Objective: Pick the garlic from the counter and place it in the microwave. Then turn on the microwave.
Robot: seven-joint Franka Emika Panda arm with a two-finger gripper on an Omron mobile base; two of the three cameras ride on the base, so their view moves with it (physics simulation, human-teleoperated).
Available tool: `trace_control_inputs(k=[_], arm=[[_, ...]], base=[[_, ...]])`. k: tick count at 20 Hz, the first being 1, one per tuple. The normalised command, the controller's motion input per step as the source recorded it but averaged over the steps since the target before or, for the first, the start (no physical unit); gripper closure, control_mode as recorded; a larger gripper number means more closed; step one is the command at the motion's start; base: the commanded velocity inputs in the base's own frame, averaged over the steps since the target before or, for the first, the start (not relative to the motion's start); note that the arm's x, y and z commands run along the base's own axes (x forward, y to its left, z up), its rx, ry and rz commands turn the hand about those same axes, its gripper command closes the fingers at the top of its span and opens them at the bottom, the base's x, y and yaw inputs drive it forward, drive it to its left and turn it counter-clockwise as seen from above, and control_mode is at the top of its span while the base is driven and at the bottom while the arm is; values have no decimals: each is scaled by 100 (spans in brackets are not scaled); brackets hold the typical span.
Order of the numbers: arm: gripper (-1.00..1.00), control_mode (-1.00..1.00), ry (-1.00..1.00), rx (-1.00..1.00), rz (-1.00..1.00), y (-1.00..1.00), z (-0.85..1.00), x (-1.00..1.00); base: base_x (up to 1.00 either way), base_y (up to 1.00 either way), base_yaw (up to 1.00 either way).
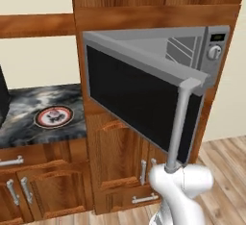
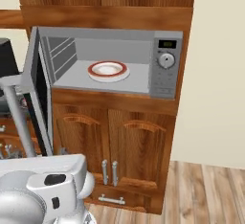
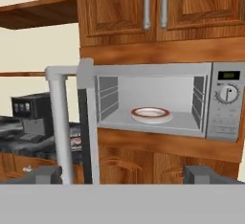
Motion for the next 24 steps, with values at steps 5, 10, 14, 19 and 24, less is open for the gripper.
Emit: trace_control_inputs(k=[5, 10, 14, 19, 24], arm=[[-100, 100, 0, 0, 0, 0, 0, 0], [-100, 100, 0, 0, 0, 0, 0, 0], [-100, 100, 0, 0, 0, 0, 0, 0], [-100, 100, 0, 0, 0, 0, 0, 0], [-100, 100, 0, 0, 0, 0, 0, 0]], base=[[-41, 51, 0], [-10, 90, 0], [-11, 97, 0], [-9, 94, 0], [-3, 88, -1]])
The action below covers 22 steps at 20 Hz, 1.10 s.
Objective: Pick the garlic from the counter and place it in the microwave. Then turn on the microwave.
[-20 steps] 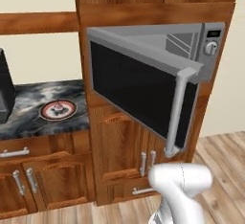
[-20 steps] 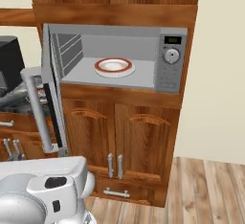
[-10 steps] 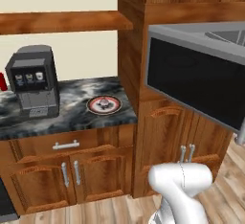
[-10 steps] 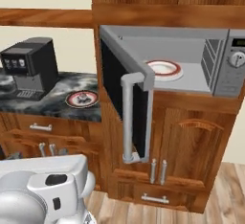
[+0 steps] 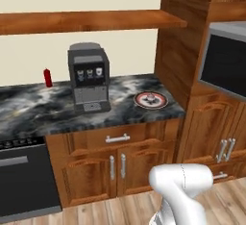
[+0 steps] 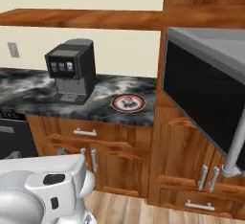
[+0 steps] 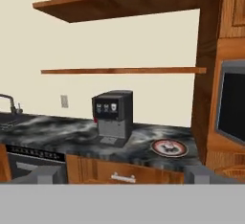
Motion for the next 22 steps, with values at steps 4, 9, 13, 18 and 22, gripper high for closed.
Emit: trace_control_inputs(k=[4, 9, 13, 18, 22], arm=[[-100, 100, 0, 0, 0, 0, 0, 0], [-100, 100, 0, 0, 0, 0, 0, 0], [-100, 100, 0, 0, 0, 0, 0, 0], [-100, 100, 0, 0, 0, 0, 0, 0], [-100, 100, 0, 0, 0, 0, 0, 0]], base=[[14, 69, -6], [42, 41, -11], [70, 23, -6], [68, 8, -1], [53, 0, 0]])
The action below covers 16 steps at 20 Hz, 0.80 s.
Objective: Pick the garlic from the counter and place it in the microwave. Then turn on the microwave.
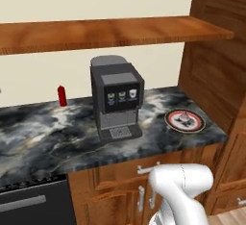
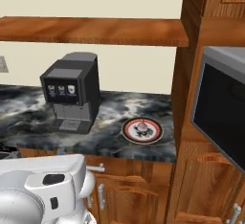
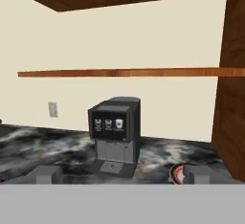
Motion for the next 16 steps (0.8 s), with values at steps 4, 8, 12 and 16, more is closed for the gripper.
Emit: trace_control_inputs(k=[4, 8, 12, 16], arm=[[-100, 100, 0, 0, 0, 0, 0, 0], [-100, 100, 0, 0, 0, 0, 0, 0], [-100, 100, 0, 0, 0, 0, 0, 0], [-100, 100, 0, 0, 0, 0, 0, 0]], base=[[56, 0, 0], [54, 0, 0], [38, 0, 1], [20, 0, 8]])
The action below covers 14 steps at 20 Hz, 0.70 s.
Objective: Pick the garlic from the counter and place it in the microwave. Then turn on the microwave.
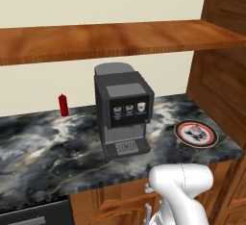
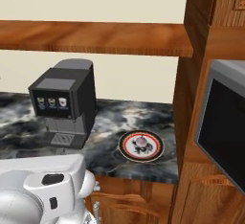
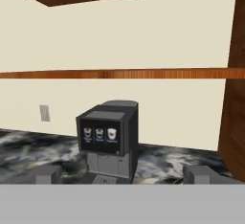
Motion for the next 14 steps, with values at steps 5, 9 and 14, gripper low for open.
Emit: trace_control_inputs(k=[5, 9, 14], arm=[[-100, 100, 0, 0, 0, 0, 0, 0], [-100, 100, 0, 0, 0, 0, 0, 0], [-100, -100, 1, 0, 0, 0, 0, 4]], base=[[15, -3, 12], [16, 0, 6], [26, 0, 0]])
